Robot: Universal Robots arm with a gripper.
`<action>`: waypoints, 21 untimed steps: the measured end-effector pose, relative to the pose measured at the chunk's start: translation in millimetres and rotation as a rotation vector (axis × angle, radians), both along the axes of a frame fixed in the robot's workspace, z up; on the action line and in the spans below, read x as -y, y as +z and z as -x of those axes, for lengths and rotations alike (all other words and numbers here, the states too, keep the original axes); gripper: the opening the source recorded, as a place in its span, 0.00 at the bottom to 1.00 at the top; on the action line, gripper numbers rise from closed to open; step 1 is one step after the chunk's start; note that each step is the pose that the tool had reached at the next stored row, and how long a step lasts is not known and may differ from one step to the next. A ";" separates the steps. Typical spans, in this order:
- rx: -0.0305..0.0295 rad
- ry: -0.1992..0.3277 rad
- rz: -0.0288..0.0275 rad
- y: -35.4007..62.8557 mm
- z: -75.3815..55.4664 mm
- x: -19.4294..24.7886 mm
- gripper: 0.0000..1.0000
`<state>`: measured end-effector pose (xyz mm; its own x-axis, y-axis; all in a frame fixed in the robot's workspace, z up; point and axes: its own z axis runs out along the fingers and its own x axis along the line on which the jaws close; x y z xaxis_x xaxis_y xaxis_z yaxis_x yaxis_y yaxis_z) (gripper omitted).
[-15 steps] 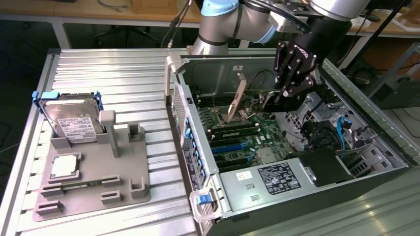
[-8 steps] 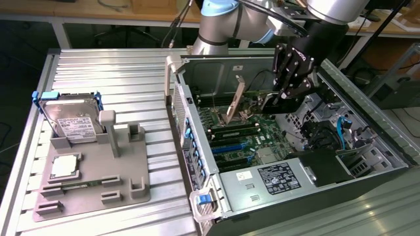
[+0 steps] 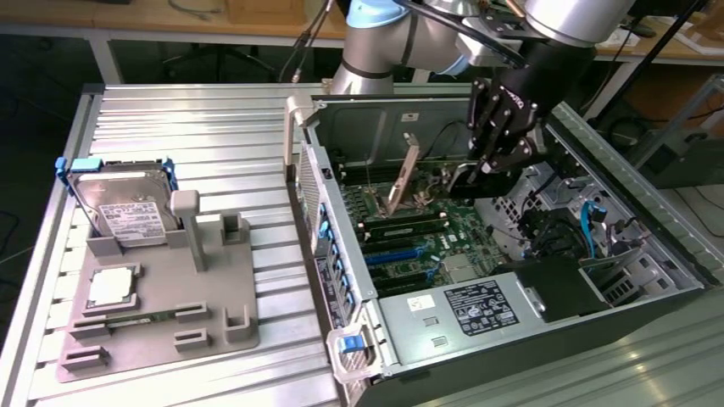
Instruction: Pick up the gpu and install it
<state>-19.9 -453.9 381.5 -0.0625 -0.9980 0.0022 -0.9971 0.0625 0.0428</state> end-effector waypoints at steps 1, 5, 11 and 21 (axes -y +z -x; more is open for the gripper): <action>0.0001 0.000 0.0000 -0.4 0.3 0.0 0.27; 0.0003 0.000 0.0000 -2.5 2.7 0.0 0.27; 0.0006 0.000 0.0000 -6.3 7.0 0.0 0.27; 0.0007 0.000 0.0000 -13.2 11.5 0.0 0.27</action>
<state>-31.3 -453.9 368.3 -0.0624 -0.9980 0.0021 -0.9972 0.0624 0.0421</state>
